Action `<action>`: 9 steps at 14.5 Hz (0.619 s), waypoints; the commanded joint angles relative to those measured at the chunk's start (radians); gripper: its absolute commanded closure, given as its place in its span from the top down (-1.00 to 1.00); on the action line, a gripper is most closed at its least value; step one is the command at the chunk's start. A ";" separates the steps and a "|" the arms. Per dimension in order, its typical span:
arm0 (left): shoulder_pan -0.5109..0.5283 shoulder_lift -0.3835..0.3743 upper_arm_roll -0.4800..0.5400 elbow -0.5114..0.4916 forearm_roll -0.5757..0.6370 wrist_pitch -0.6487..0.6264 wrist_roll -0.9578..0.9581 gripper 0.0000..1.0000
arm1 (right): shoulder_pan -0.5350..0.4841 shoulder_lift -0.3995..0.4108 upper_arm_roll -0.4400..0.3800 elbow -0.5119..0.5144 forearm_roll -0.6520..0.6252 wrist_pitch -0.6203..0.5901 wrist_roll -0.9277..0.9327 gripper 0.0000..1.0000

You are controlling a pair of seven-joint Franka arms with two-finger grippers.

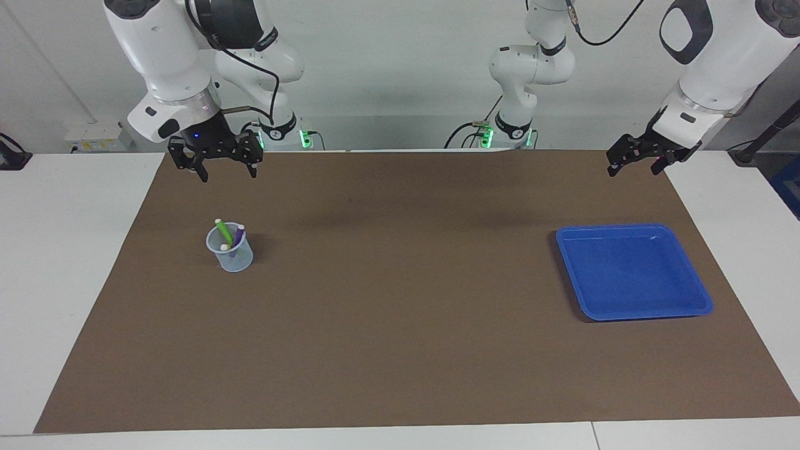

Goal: Transfer and insert pens with both arms

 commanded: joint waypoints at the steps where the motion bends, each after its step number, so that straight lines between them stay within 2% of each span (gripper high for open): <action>1: -0.025 -0.009 0.020 -0.006 0.019 0.009 -0.006 1.00 | 0.001 0.009 -0.003 0.008 0.011 0.015 0.009 1.00; 6: -0.025 -0.010 0.020 -0.006 0.019 0.009 -0.006 1.00 | 0.016 0.009 -0.011 0.009 0.009 0.017 0.009 1.00; 9: -0.025 -0.010 0.021 -0.006 0.019 0.009 -0.006 1.00 | 0.049 0.008 -0.044 0.008 0.008 0.014 0.009 1.00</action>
